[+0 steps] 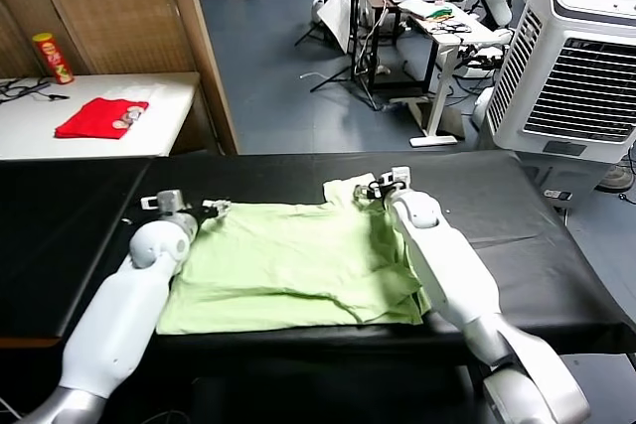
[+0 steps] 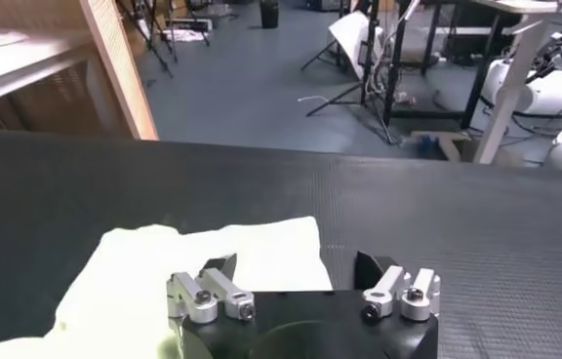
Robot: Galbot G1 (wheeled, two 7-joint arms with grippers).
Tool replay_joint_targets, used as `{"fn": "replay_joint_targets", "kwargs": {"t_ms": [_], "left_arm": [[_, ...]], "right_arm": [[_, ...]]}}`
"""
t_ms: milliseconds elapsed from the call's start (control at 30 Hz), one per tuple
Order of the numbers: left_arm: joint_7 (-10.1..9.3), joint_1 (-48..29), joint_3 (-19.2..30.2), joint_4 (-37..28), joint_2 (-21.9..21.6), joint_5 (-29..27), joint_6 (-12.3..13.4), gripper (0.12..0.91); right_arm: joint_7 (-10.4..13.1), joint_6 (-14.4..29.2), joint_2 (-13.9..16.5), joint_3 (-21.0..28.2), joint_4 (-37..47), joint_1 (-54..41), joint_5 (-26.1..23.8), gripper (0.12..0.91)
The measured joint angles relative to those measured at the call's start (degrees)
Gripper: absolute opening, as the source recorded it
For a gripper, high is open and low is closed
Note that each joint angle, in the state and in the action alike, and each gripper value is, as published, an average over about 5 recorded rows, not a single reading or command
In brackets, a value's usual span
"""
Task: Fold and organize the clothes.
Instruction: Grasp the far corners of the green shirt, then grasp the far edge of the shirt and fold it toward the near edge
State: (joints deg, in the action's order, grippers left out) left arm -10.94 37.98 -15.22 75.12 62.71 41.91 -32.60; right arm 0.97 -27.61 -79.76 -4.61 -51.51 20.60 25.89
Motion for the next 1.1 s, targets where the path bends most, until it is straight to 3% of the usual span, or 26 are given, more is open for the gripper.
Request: {"fn": "replay_joint_targets", "kwargs": {"t_ms": [267, 367, 467, 700, 1100], "left_arm": [[0.59, -0.7, 0.3, -2.2, 0.1, -0.9, 0.7, 0.231], [0.85, -0.4, 0.1, -2.0, 0.0, -0.7, 0.9, 0.137], [1.04, 0.3, -0.3, -1.1, -0.2, -0.5, 1.1, 0.132], [0.70, 3.0, -2.3, 4.1, -1.1, -1.2, 1.4, 0.129], [0.54, 13.2, -9.0, 18.3, -4.6, -1.2, 1.7, 0.129]], "right_arm": [[-0.1, 0.8, -0.6, -0.7, 0.2, 0.4, -0.4, 0.329], [-0.4, 2.5, -0.6, -1.0, -0.5, 1.0, -0.9, 0.192], [-0.8, 4.7, -0.1, -1.5, -1.7, 1.7, -1.0, 0.130], [-1.9, 8.5, 2.4, -3.1, -9.2, 5.5, -0.2, 0.121], [-1.9, 4.3, 11.3, -7.0, -30.8, 18.3, 4.3, 0.121]]}}
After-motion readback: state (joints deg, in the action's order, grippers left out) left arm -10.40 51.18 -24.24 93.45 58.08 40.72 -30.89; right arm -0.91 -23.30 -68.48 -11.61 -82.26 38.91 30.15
